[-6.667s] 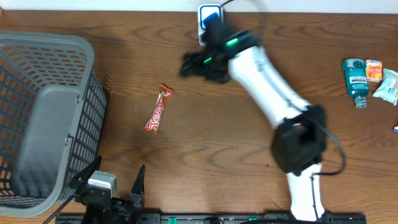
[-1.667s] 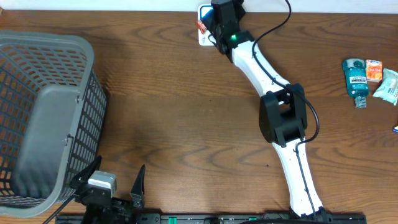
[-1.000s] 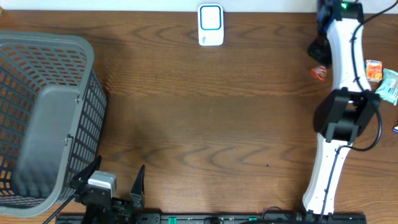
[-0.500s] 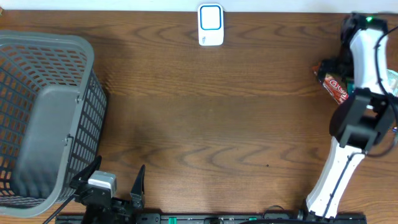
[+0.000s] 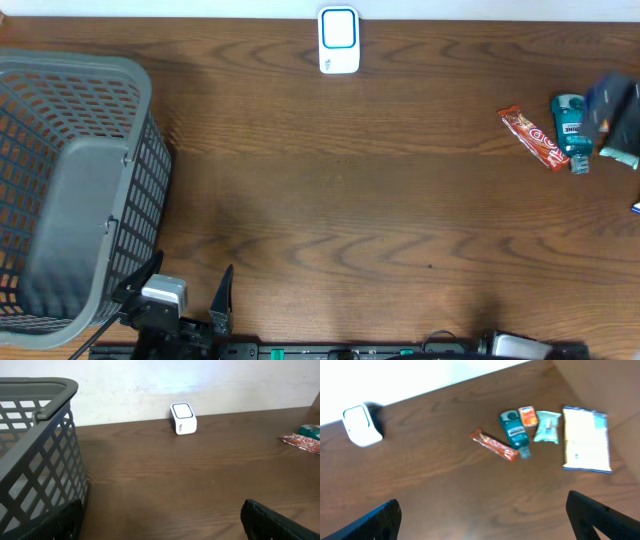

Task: Scan the item barcode

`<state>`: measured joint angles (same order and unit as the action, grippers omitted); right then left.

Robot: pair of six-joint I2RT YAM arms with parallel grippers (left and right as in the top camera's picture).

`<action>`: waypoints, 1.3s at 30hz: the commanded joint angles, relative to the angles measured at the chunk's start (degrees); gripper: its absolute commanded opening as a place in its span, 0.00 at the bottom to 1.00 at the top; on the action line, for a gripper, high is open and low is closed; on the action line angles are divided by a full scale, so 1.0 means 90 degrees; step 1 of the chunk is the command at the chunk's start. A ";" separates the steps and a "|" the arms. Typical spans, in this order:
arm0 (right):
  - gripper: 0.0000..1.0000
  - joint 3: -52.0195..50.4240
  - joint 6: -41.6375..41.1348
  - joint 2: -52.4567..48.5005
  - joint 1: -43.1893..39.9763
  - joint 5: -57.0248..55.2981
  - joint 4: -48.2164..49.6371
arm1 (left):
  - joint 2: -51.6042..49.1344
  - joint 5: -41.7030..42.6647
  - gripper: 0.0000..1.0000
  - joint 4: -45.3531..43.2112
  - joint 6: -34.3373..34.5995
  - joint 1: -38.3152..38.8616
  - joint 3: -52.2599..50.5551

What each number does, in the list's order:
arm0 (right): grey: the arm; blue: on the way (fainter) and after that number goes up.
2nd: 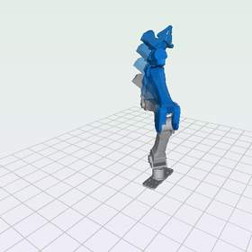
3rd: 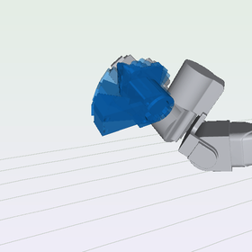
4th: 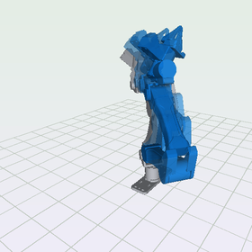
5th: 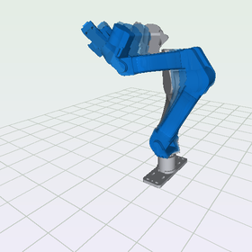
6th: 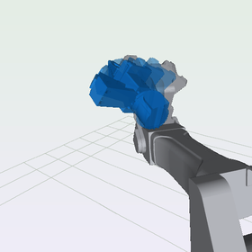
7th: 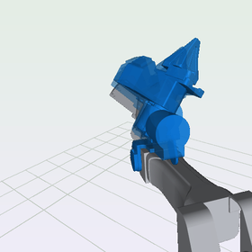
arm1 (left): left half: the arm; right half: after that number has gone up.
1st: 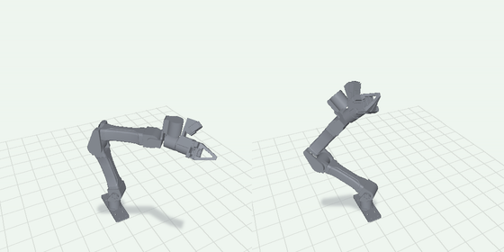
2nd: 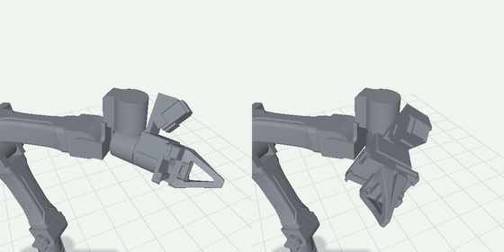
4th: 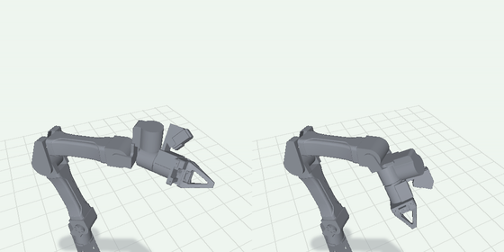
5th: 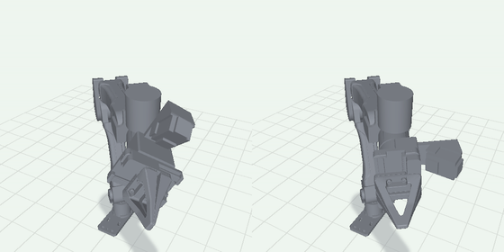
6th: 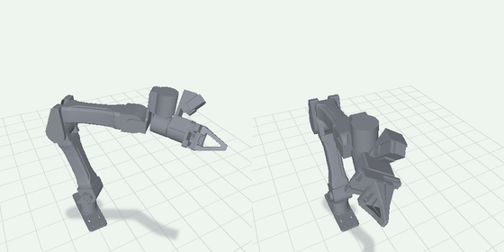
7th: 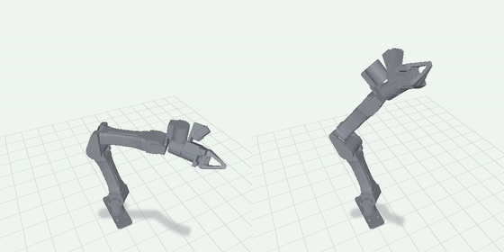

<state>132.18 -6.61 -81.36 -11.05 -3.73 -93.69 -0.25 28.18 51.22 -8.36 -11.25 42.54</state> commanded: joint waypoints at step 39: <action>0.99 -1.4311 0.0095 0.9007 0.1035 0.1117 1.0749 | 0.0010 0.0036 1.00 0.0000 0.0012 -0.0029 0.0000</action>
<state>6.57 -2.52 -0.93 -3.77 11.62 2.59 -0.25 28.16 51.20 -8.36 -11.27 42.54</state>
